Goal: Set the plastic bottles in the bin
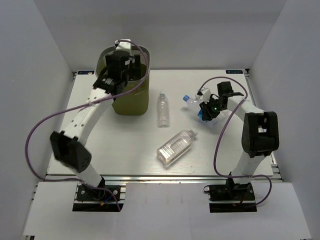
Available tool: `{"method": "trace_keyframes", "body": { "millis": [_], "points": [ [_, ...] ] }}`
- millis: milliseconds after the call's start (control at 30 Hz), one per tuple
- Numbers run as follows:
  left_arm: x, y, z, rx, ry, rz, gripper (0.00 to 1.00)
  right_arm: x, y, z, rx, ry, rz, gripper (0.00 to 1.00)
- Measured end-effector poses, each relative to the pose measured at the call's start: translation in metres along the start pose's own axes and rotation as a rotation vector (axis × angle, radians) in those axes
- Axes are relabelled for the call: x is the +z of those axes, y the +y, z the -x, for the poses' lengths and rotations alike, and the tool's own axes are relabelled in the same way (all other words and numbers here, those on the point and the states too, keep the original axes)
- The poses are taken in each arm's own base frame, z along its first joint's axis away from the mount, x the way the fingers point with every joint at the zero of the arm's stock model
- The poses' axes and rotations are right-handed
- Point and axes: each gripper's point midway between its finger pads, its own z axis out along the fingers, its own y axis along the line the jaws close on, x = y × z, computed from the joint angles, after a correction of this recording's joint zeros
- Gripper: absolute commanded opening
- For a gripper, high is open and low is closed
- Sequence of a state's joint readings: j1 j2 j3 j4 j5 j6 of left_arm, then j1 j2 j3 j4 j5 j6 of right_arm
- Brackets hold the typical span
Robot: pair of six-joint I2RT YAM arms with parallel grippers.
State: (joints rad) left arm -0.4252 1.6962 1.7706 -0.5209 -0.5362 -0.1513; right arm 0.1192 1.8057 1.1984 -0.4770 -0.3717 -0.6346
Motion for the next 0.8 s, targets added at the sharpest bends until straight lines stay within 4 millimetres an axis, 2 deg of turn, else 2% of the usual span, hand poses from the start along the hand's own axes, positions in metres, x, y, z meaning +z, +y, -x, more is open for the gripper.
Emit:
{"method": "trace_keyframes", "body": {
  "millis": [67, 133, 200, 267, 333, 400, 467, 600, 700, 800],
  "points": [
    [-0.022, -0.021, -0.006, 0.02, -0.006, -0.186, 1.0, -0.012, 0.006, 0.018, -0.017, -0.041, 0.036, 0.15],
    [-0.052, -0.043, -0.002, 0.026, -0.03, -0.377, 1.0, -0.03, 0.008, 0.049, -0.047, -0.107, 0.049, 0.15],
    [-0.082, -0.064, 0.012, 0.026, -0.072, -0.554, 1.0, -0.057, 0.007, 0.097, -0.097, -0.222, 0.05, 0.15],
    [-0.112, -0.083, 0.022, 0.028, -0.115, -0.715, 1.0, -0.089, 0.007, 0.155, -0.158, -0.365, 0.046, 0.17],
    [-0.136, -0.098, 0.014, 0.04, -0.115, -0.84, 1.0, -0.122, 0.015, 0.209, -0.221, -0.521, 0.048, 0.17],
    [-0.149, -0.107, -0.011, 0.057, -0.068, -0.916, 1.0, -0.15, 0.03, 0.253, -0.271, -0.661, 0.067, 0.19],
    [-0.153, -0.115, -0.046, 0.077, 0.014, -0.964, 1.0, -0.172, 0.051, 0.289, -0.312, -0.785, 0.107, 0.21],
    [-0.15, -0.118, -0.135, 0.112, 0.212, -0.979, 1.0, -0.201, 0.091, 0.351, -0.338, -0.99, 0.237, 0.22],
    [-0.155, -0.106, -0.207, 0.122, 0.337, -0.959, 1.0, -0.209, 0.116, 0.395, -0.356, -1.125, 0.344, 0.24],
    [-0.164, -0.087, -0.257, 0.105, 0.398, -0.918, 1.0, -0.198, 0.133, 0.426, -0.36, -1.193, 0.414, 0.32]
  ]
}}
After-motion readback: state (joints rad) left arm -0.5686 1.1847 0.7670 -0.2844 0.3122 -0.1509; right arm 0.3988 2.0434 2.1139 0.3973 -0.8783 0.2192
